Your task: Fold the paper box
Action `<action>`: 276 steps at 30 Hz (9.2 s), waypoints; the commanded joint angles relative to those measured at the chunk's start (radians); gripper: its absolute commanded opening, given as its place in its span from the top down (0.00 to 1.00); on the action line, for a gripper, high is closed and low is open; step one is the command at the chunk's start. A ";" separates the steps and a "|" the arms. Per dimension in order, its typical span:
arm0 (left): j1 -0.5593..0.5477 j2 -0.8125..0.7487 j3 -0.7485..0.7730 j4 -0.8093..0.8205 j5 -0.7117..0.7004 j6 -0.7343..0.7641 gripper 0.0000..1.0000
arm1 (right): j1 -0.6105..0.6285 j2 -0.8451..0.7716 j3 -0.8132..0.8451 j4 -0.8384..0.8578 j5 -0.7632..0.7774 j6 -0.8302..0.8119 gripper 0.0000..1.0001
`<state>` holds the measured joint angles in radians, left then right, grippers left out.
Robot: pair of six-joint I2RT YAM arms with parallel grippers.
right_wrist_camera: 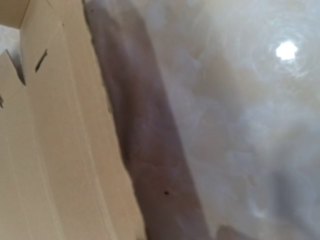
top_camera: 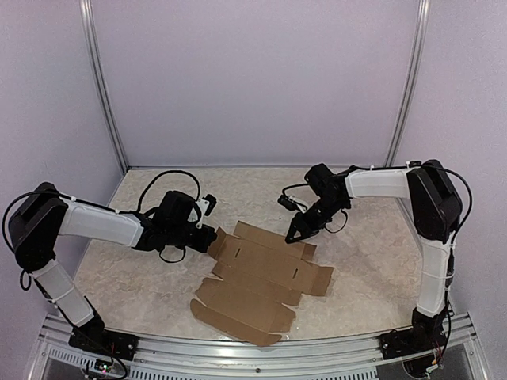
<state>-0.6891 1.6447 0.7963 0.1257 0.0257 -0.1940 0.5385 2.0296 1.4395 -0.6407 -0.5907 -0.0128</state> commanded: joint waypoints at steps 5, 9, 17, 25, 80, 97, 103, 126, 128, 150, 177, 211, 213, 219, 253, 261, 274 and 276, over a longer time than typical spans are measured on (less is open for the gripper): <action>-0.007 0.006 -0.015 0.012 0.006 -0.001 1.00 | 0.005 0.016 0.015 -0.029 -0.031 -0.024 0.90; -0.007 0.004 -0.019 0.014 0.003 -0.004 1.00 | 0.006 0.003 0.012 -0.029 -0.025 -0.027 1.00; -0.007 -0.014 -0.009 -0.003 -0.003 -0.015 0.93 | 0.013 -0.037 0.013 -0.035 0.018 -0.033 1.00; 0.002 -0.132 0.024 -0.073 -0.009 -0.044 0.61 | 0.055 -0.148 -0.029 -0.013 0.169 -0.064 1.00; -0.014 0.001 0.390 -0.248 0.250 -0.286 1.00 | 0.435 -0.453 -0.212 0.291 0.850 -0.209 1.00; -0.020 0.060 0.420 -0.140 0.291 -0.345 1.00 | 0.445 -0.462 -0.211 0.300 0.808 -0.187 1.00; -0.019 0.089 0.444 -0.134 0.288 -0.351 1.00 | 0.448 -0.459 -0.212 0.298 0.794 -0.185 1.00; 0.037 0.018 0.248 -0.303 0.061 -0.247 1.00 | 0.339 -0.366 -0.179 0.217 0.695 -0.180 1.00; 0.037 0.026 0.235 -0.299 0.057 -0.247 1.00 | 0.324 -0.349 -0.167 0.210 0.679 -0.174 1.00; 0.019 0.190 0.249 -0.294 -0.093 -0.212 1.00 | 0.311 -0.284 -0.136 0.207 0.634 -0.143 1.00; -0.033 0.173 0.235 -0.239 0.122 -0.292 1.00 | 0.308 -0.262 -0.148 0.234 0.679 -0.122 1.00; -0.112 0.286 0.282 -0.271 0.090 -0.260 1.00 | 0.308 -0.249 -0.174 0.218 0.770 -0.118 1.00; -0.110 0.265 0.283 -0.279 0.077 -0.254 1.00 | 0.308 -0.255 -0.174 0.218 0.767 -0.119 1.00; -0.083 0.198 0.285 -0.322 0.055 -0.223 1.00 | 0.313 -0.270 -0.182 0.215 0.778 -0.149 1.00; 0.164 -0.091 0.027 -0.071 0.172 -0.270 1.00 | 0.519 -0.400 -0.615 0.991 1.137 -0.967 1.00; 0.172 -0.054 0.033 -0.018 0.186 -0.278 1.00 | 0.530 -0.366 -0.725 1.290 1.180 -1.110 1.00; 0.215 0.051 0.099 0.059 0.275 -0.294 1.00 | 0.582 -0.299 -0.805 1.570 1.203 -1.180 1.00; 0.215 0.073 0.115 0.060 0.309 -0.301 1.00 | 0.586 -0.283 -0.814 1.616 1.218 -1.198 1.00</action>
<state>-0.4782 1.6749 0.8619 0.1570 0.2596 -0.4866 1.1076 1.7096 0.6502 0.8436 0.5922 -1.1770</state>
